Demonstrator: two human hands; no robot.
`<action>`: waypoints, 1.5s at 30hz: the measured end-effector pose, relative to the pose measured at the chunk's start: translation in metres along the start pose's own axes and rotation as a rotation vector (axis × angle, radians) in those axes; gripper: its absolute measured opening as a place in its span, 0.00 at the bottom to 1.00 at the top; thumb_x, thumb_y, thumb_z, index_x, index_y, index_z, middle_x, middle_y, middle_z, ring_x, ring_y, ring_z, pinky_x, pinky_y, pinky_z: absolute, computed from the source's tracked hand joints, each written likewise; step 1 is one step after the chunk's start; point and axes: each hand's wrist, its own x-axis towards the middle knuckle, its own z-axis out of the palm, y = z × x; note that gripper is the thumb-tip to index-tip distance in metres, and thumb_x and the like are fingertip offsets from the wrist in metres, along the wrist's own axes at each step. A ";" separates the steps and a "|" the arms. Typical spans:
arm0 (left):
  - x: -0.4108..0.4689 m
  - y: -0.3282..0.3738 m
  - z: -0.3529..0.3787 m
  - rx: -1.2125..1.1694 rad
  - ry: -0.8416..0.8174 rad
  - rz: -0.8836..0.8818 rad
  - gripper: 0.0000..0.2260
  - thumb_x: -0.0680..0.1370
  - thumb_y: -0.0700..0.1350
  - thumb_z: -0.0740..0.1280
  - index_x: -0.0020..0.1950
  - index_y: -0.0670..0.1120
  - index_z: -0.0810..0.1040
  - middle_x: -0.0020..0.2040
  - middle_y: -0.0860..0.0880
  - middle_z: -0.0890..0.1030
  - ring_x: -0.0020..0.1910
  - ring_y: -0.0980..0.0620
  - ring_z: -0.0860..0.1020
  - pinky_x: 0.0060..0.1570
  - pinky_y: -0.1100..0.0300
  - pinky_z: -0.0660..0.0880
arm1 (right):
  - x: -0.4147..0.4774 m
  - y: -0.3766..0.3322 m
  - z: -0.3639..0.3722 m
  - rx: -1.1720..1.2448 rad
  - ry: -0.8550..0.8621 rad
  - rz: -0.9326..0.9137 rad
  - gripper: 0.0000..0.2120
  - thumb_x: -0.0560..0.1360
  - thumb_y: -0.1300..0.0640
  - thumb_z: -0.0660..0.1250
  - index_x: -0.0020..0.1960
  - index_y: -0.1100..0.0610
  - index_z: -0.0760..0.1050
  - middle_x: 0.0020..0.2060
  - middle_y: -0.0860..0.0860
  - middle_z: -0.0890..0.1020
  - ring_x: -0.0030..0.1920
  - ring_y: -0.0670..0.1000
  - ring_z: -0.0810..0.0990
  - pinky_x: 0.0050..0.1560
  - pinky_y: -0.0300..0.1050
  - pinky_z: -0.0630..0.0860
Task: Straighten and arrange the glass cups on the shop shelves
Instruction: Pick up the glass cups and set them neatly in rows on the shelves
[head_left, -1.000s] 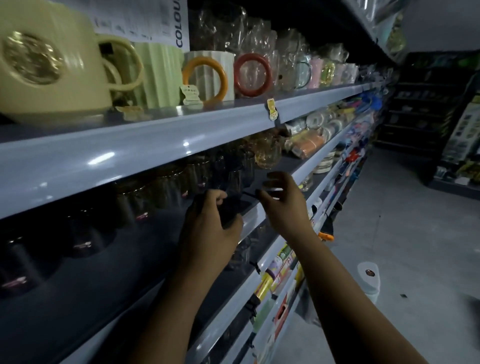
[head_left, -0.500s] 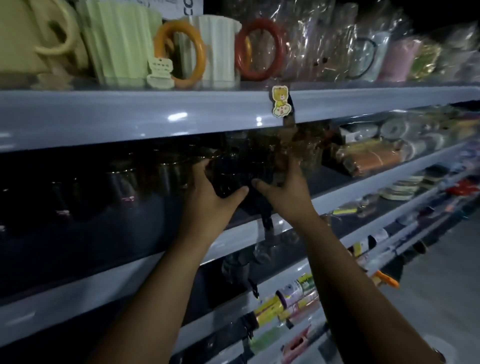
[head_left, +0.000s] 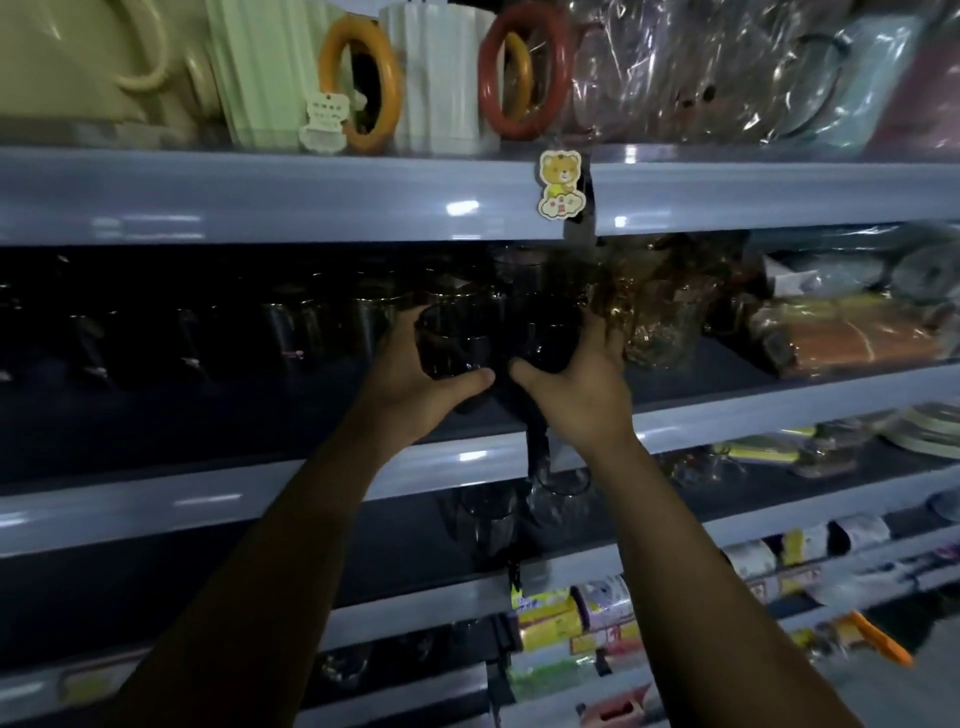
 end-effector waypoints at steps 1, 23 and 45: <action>0.000 0.001 0.000 0.010 -0.002 -0.006 0.34 0.68 0.48 0.82 0.67 0.58 0.67 0.62 0.56 0.76 0.59 0.63 0.75 0.62 0.62 0.73 | 0.001 0.000 -0.001 0.013 -0.015 0.007 0.45 0.68 0.43 0.77 0.77 0.52 0.58 0.70 0.53 0.64 0.71 0.56 0.68 0.65 0.50 0.71; -0.060 0.034 -0.076 -0.234 0.355 0.107 0.30 0.71 0.38 0.78 0.69 0.46 0.70 0.58 0.53 0.81 0.57 0.59 0.81 0.53 0.63 0.79 | -0.035 -0.058 0.013 0.506 -0.204 -0.105 0.33 0.66 0.52 0.83 0.65 0.48 0.72 0.52 0.39 0.82 0.49 0.32 0.80 0.45 0.26 0.75; -0.267 -0.056 -0.423 0.005 0.891 -0.121 0.31 0.67 0.55 0.78 0.67 0.53 0.72 0.57 0.50 0.82 0.53 0.55 0.84 0.49 0.60 0.81 | -0.228 -0.332 0.271 0.768 -0.806 -0.369 0.22 0.68 0.54 0.81 0.58 0.46 0.77 0.48 0.39 0.84 0.50 0.38 0.82 0.51 0.37 0.79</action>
